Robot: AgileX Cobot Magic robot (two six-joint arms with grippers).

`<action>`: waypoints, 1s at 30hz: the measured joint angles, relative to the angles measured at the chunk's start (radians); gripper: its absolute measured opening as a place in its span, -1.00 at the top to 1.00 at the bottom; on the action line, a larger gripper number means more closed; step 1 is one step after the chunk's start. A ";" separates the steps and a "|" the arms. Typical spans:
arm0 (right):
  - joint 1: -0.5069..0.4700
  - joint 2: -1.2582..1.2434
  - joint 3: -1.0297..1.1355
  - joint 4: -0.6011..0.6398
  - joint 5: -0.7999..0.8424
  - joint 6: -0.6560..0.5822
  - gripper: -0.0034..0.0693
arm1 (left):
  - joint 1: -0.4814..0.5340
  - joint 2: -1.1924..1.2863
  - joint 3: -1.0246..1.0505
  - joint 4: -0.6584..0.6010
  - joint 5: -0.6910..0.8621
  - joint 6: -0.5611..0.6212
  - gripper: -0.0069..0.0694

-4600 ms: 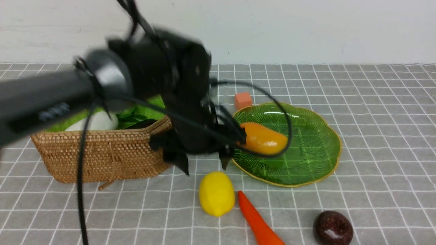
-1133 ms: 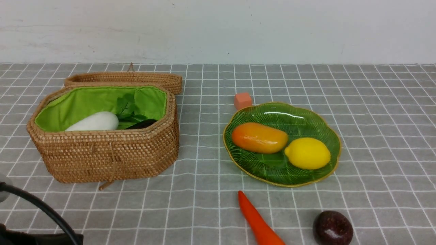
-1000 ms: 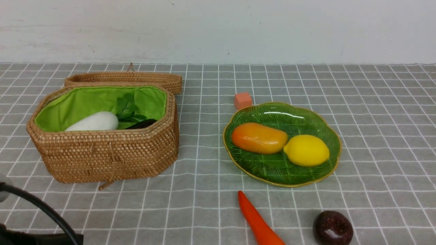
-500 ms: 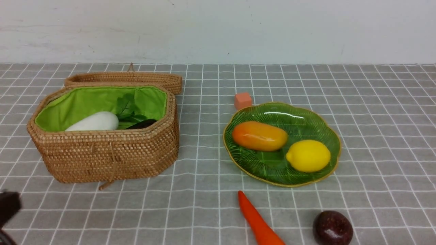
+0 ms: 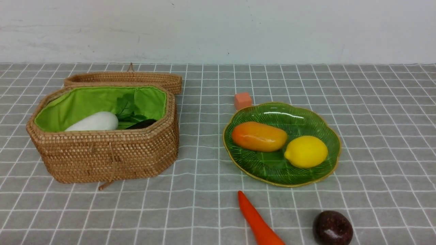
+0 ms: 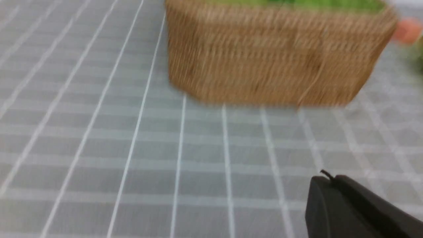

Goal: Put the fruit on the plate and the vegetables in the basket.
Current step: Use the right arm to grab a mangosteen and put it into the right plate

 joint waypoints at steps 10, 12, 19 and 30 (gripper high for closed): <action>0.000 0.000 0.000 0.000 0.000 0.000 0.24 | 0.029 0.000 0.043 -0.003 -0.058 0.014 0.84; 0.000 0.000 0.000 0.000 0.000 0.000 0.24 | 0.029 0.000 0.043 -0.003 -0.061 0.014 0.83; 0.000 0.000 0.000 -0.032 0.000 0.000 0.24 | 0.029 0.000 0.043 -0.003 -0.061 0.014 0.82; 0.000 0.000 0.007 -0.101 -0.045 0.000 0.24 | 0.029 0.000 0.043 -0.003 -0.062 0.014 0.81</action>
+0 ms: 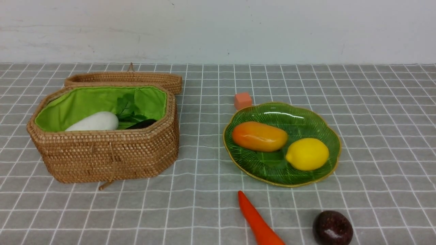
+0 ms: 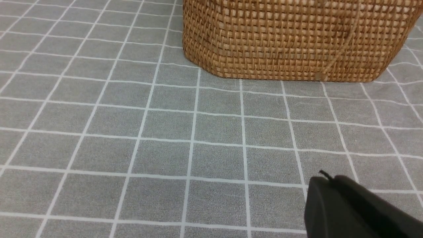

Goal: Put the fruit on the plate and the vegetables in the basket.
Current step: Use the right arm to grab a mangosteen and put it into the right plate

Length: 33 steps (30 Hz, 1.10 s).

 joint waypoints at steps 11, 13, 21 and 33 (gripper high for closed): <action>0.000 0.000 0.004 0.072 -0.594 0.333 0.24 | 0.000 0.000 0.000 0.000 0.000 0.000 0.80; 0.000 0.000 0.002 0.081 -0.673 0.358 0.24 | 0.000 0.000 0.000 0.000 0.000 0.000 0.79; 0.000 0.108 -0.343 0.192 -0.453 0.506 0.24 | 0.000 0.000 0.000 0.000 0.000 0.000 0.77; 0.025 0.708 -0.877 0.128 0.286 0.136 0.24 | 0.000 0.000 0.000 0.000 0.000 0.000 0.76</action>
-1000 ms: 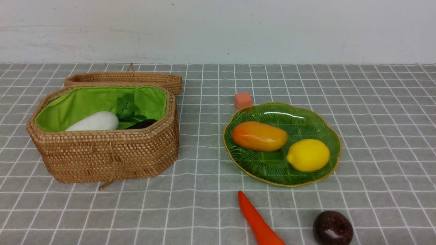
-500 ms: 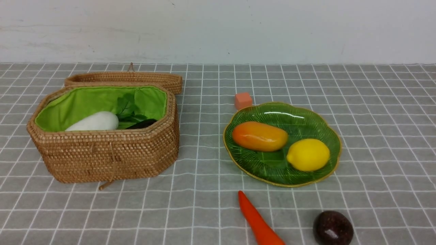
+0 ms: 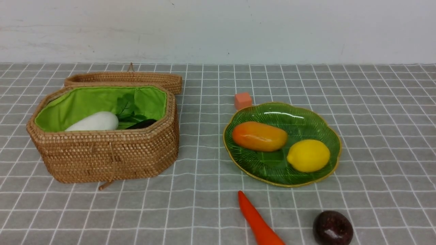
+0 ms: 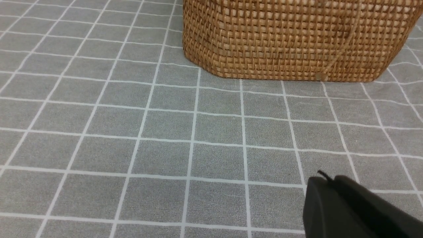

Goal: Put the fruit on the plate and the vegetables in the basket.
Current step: Use the right arm to grab a mangosteen and put it into the right plate

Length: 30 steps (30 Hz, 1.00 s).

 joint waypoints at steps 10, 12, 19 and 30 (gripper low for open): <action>0.366 0.440 -0.108 0.291 0.258 -0.319 -0.15 | 0.000 0.000 0.000 0.000 0.000 0.000 0.74; 0.392 0.574 -0.113 0.269 0.280 -0.208 -0.47 | 0.000 0.000 0.000 0.000 0.000 0.000 0.72; 0.395 0.843 -0.107 0.222 0.200 -0.120 -0.95 | 0.000 0.000 0.000 0.000 0.000 0.000 0.72; 0.385 0.941 -0.141 0.216 0.234 -0.135 -0.62 | 0.000 0.000 0.000 0.000 0.000 0.000 0.71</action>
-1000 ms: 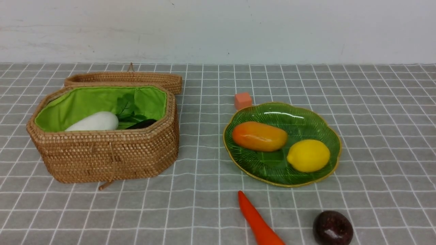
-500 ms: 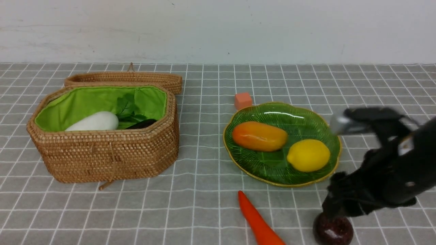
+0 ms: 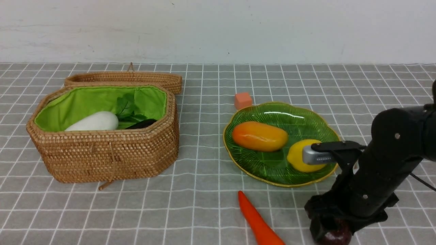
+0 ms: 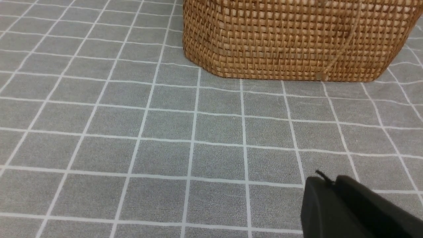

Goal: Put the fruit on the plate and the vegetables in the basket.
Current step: Use the right arm to grab a mangosteen and put it into the right plate

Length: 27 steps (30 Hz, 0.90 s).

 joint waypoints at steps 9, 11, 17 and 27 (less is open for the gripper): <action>-0.100 -0.031 -0.323 0.007 0.101 -0.001 -0.62 | 0.000 0.000 0.000 0.000 0.000 0.000 0.68; -0.120 0.003 -0.412 0.007 0.077 -0.001 -0.62 | 0.000 0.000 0.000 0.000 0.000 0.000 0.68; -0.140 0.211 -0.609 0.007 -0.051 0.001 -0.62 | 0.000 0.000 0.000 0.000 0.000 0.000 0.66; -0.140 0.398 -0.654 -0.023 -0.212 0.029 -0.78 | 0.000 0.000 0.000 0.000 0.000 0.000 0.63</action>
